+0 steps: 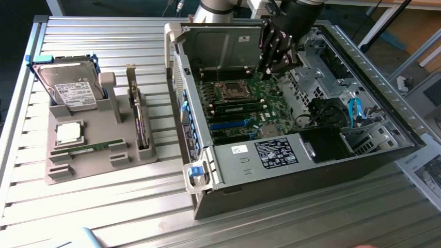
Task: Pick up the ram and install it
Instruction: 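Press down the ram until it locks into place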
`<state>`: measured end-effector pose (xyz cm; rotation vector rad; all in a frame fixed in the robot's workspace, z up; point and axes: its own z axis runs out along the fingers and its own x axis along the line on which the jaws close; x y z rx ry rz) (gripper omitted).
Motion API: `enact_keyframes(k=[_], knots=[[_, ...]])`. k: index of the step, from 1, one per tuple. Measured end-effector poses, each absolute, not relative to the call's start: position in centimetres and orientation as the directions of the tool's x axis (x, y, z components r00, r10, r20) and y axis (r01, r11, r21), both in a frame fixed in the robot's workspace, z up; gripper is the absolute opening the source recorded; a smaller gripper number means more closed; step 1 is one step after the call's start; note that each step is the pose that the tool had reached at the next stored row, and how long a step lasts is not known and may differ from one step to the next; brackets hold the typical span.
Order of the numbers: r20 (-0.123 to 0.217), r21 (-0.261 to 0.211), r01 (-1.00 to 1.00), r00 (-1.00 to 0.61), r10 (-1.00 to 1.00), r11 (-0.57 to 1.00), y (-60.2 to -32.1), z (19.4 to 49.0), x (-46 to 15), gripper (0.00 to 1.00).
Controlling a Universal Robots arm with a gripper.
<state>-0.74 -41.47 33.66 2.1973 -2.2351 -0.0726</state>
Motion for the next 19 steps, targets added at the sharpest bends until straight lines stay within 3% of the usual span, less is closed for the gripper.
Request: enact_keyframes(k=[9,12,19], knots=[[-0.028,0.038,-0.999,-0.018,-0.999,0.017,-41.47,33.66,-0.74,0.3],[-0.028,0.038,-0.999,-0.018,-0.999,0.017,-41.47,33.66,-0.74,0.11],[-0.028,0.038,-0.999,-0.018,-0.999,0.017,-41.47,33.66,-0.74,0.1]])
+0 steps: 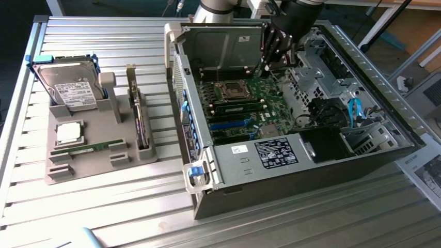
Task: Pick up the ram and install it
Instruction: 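Press down the ram until it locks into place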
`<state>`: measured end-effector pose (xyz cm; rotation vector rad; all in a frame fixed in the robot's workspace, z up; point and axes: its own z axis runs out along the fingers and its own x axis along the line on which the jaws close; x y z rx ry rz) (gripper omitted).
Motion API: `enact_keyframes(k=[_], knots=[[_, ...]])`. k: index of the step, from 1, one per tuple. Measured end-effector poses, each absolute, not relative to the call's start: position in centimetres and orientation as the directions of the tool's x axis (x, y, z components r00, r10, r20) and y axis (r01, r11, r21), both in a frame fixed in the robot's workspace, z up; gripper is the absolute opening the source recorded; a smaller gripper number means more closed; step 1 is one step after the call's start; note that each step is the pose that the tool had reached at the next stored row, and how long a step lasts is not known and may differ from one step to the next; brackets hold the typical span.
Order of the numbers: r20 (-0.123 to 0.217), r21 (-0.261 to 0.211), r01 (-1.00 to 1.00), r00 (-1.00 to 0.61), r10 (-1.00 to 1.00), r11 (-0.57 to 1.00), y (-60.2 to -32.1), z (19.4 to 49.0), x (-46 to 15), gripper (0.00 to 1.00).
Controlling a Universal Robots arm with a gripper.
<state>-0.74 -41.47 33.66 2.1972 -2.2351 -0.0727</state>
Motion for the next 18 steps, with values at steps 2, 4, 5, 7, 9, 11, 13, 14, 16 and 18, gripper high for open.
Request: enact_keyframes(k=[2,4,5,7,9,11,13,14,16,18], knots=[[-0.028,0.038,-0.999,-0.018,-0.999,0.017,-41.5,33.7,-0.7,0.1],[-0.028,0.038,-0.999,-0.018,-0.999,0.017,-41.5,33.7,-0.7,0.1],[-0.028,0.038,-0.999,-0.018,-0.999,0.017,-41.5,33.7,-0.7,0.1],[-0.028,0.038,-0.999,-0.018,-0.999,0.017,-41.5,33.7,-0.7,0.1],[-0.028,0.038,-0.999,-0.018,-0.999,0.017,-41.5,33.7,-0.7,0.1],[-0.028,0.038,-0.999,-0.017,-0.999,0.016,-41.5,33.7,-0.7,0.1],[-0.028,0.038,-0.999,-0.018,-0.999,0.017,-41.5,33.7,-0.3,0.1],[-0.028,0.038,-0.999,-0.018,-0.999,0.017,-41.5,33.7,0.0,0.1],[-0.028,0.038,-0.999,-0.018,-0.999,0.017,-41.5,33.7,0.6,0.1],[-0.028,0.038,-0.999,-0.018,-0.999,0.017,-41.5,33.7,1.0,0.1]])
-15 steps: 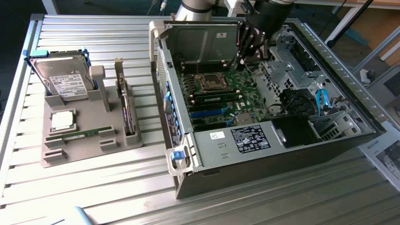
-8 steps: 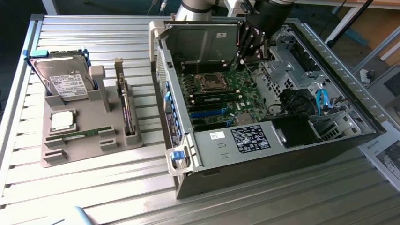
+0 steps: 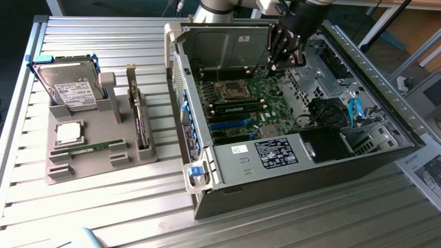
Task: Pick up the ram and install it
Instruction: 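Press down the ram until it locks into place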
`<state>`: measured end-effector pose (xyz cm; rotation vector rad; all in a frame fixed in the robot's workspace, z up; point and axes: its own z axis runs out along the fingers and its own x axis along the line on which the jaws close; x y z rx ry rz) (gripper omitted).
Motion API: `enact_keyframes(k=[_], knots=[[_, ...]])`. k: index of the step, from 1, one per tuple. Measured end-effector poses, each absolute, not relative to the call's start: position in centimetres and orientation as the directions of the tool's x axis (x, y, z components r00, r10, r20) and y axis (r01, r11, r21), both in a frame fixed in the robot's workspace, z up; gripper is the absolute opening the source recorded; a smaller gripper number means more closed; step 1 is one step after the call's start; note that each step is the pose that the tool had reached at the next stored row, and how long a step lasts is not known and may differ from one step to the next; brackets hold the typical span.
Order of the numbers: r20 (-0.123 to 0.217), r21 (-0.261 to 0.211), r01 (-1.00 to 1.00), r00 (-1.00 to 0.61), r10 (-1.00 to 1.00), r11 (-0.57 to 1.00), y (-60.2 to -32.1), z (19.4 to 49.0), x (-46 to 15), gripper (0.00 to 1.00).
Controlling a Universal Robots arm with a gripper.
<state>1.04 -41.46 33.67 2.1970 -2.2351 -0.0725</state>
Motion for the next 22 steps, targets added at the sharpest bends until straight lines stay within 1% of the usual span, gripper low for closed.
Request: enact_keyframes(k=[7,14,22], knots=[[-0.028,0.038,-0.999,-0.018,-0.999,0.017,-41.5,33.7,2.5,0.1],[-0.028,0.038,-0.999,-0.018,-0.999,0.017,-41.5,33.6,2.6,0.1],[-0.028,0.038,-0.999,-0.018,-0.999,0.017,-41.5,32.6,2.6,0.1]])
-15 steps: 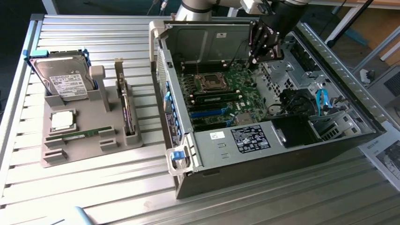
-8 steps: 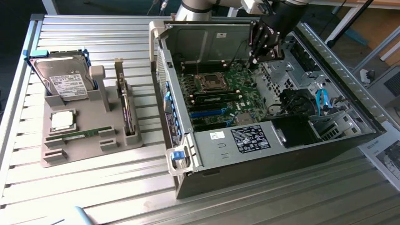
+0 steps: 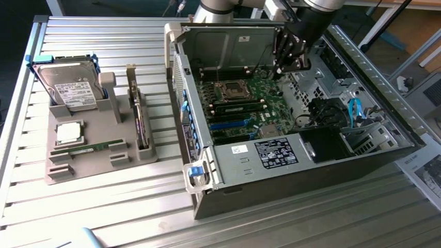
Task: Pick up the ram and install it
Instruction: 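Press down the ram until it locks into place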
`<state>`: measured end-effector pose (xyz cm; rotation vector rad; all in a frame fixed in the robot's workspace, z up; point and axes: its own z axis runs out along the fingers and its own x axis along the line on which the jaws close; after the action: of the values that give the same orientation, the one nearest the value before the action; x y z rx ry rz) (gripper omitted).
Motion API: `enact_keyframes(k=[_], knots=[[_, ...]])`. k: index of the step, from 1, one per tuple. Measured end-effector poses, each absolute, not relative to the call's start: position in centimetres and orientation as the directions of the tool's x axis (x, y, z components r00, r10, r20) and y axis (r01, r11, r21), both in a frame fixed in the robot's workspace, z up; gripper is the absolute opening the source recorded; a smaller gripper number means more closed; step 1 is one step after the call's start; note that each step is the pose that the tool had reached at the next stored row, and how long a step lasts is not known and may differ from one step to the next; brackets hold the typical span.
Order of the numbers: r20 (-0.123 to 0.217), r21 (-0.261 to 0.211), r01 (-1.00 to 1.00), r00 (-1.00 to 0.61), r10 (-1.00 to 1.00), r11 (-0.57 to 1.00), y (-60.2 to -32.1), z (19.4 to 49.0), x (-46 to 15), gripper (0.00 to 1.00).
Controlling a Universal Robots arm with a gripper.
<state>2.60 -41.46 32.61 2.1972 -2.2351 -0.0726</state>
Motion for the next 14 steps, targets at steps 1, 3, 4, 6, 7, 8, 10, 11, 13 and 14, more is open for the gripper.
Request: enact_keyframes(k=[1,3,4,6,7,8,10,11,13,14], knots=[[-0.028,0.038,-0.999,-0.018,-0.999,0.017,-41.5,32.5,2.6,0.1],[-0.028,0.038,-0.999,-0.018,-0.999,0.017,-41.5,32.3,2.6,0.1],[-0.028,0.038,-0.999,-0.018,-0.999,0.017,-41.5,32.2,2.6,0.1],[-0.028,0.038,-0.999,-0.018,-0.999,0.017,-41.5,31.8,2.6,0.1],[-0.028,0.038,-0.999,-0.018,-0.999,0.017,-41.5,31.6,2.6,0.1],[-0.028,0.038,-0.999,-0.018,-0.999,0.017,-41.5,31.5,2.6,0.1],[-0.028,0.038,-0.999,-0.018,-0.999,0.017,-41.5,31.1,2.6,0.1],[-0.028,0.038,-0.999,-0.018,-0.999,0.017,-41.5,31.0,2.6,0.1],[-0.028,0.038,-0.999,-0.018,-0.999,0.017,-41.5,30.8,2.6,0.1],[-0.028,0.038,-0.999,-0.018,-0.999,0.017,-41.5,30.7,2.6,0.1]])
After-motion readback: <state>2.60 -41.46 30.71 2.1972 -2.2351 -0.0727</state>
